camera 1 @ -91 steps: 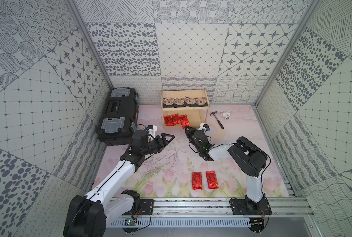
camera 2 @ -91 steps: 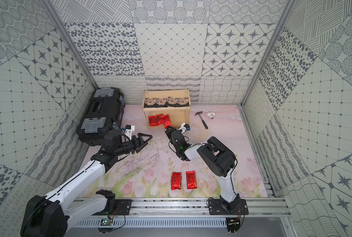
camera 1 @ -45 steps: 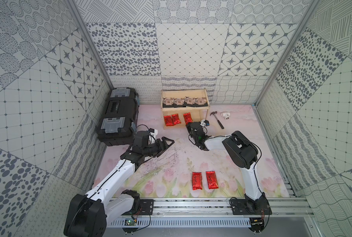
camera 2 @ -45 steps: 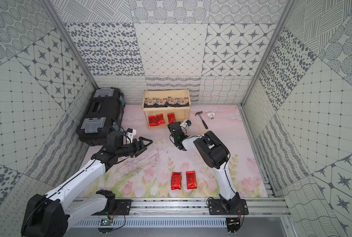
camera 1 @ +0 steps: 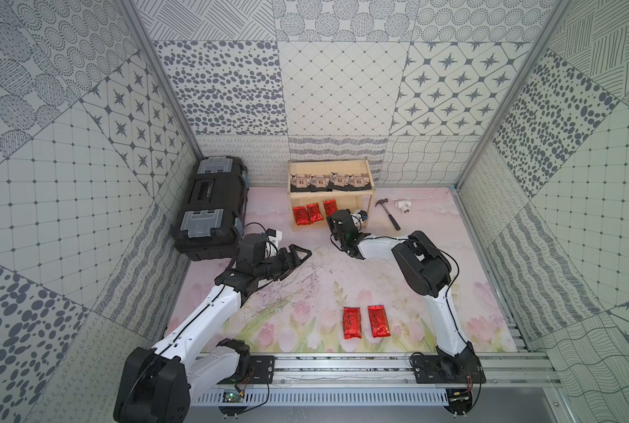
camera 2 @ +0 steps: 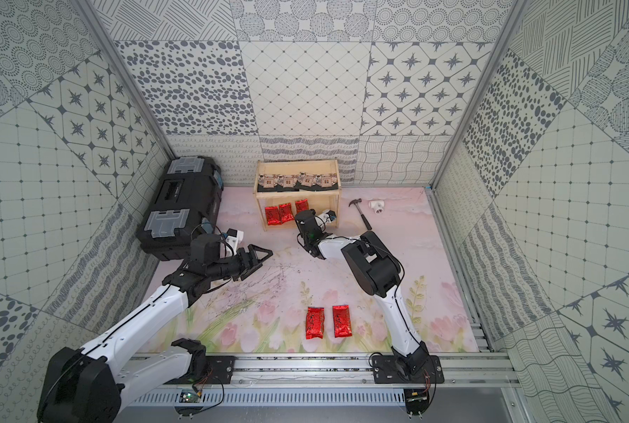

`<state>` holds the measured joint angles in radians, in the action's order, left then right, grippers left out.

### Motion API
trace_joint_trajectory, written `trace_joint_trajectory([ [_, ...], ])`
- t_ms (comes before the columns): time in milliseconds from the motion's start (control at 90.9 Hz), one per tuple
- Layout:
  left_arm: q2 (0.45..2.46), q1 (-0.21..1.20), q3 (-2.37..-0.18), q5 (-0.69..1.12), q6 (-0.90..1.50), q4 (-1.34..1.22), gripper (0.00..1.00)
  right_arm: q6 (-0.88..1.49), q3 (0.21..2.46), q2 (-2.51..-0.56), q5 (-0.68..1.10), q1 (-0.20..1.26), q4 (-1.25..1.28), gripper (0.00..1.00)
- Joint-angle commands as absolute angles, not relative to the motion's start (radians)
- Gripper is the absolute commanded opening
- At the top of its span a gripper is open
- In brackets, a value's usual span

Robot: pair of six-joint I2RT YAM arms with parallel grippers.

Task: Place the tea bags on the shelf by color
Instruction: Place the tea bag on the shelf.

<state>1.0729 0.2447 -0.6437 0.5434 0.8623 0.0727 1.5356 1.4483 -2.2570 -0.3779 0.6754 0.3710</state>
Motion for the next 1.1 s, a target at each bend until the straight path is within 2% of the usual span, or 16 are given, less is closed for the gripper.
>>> trace_joint_trajectory([
  [0, 1.067, 0.255, -0.643, 0.573, 0.828, 0.093, 0.83, 1.551, 1.486, -2.296, -0.375, 0.677, 0.354, 0.0],
  [605, 1.063, 0.256, -0.637, 0.575, 0.828, 0.084, 0.83, 1.577, 1.538, -2.342, -0.338, 0.683, 0.35, 0.06],
  [836, 1.062, 0.256, -0.635, 0.576, 0.83, 0.08, 0.83, 1.581, 1.531, -2.342, -0.332, 0.685, 0.353, 0.13],
  [924, 1.066, 0.256, -0.635, 0.577, 0.83, 0.077, 0.83, 1.577, 1.525, -2.338, -0.326, 0.684, 0.361, 0.19],
  [1089, 1.063, 0.256, -0.635, 0.575, 0.828, 0.078, 0.83, 1.569, 1.489, -2.3, -0.313, 0.683, 0.363, 0.45],
])
